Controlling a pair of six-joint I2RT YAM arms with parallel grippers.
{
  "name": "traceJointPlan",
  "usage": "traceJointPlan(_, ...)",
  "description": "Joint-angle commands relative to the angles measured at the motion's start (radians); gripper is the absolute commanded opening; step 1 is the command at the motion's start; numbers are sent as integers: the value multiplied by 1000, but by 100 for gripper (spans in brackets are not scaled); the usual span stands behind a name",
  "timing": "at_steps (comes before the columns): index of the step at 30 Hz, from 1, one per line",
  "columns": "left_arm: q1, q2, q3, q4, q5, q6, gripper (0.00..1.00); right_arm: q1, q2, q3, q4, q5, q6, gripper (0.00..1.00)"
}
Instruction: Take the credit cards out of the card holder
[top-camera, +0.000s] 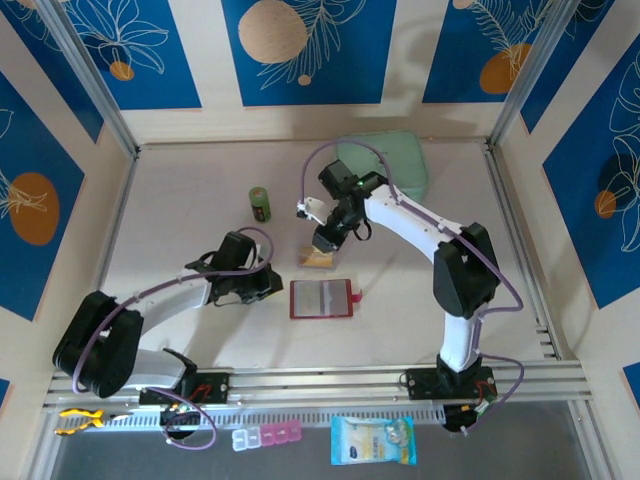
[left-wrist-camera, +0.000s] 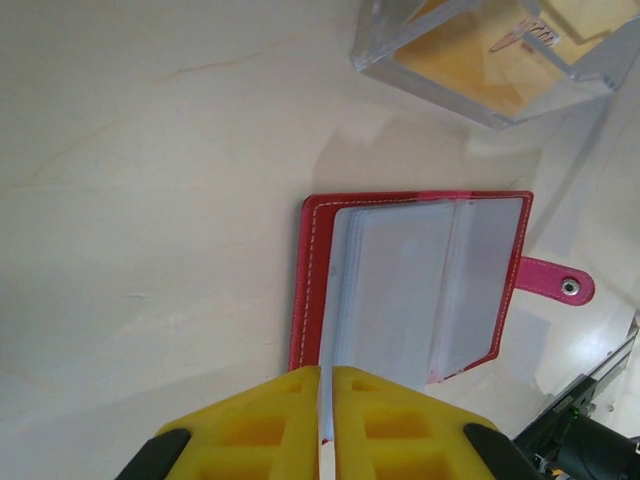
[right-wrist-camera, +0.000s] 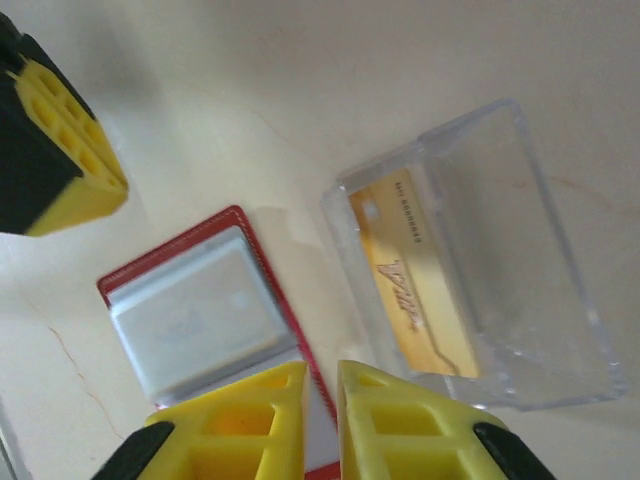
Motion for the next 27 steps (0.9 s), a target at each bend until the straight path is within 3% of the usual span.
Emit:
traceJointPlan(1,-15,6,6,25,17,-18,11,17,-68,-102,137,-58,264,17)
traceJointPlan(13,-93,52,-16,81,-8,-55,10,55,-296,-482,392,-6,738,16)
traceJointPlan(19,-131,97,12,66,-49,-49,8,88,-321,-545,403,46,940,11)
traceJointPlan(27,-141,157,22,72,-52,-34,6,107,-275,-578,457,-6,1020,25)
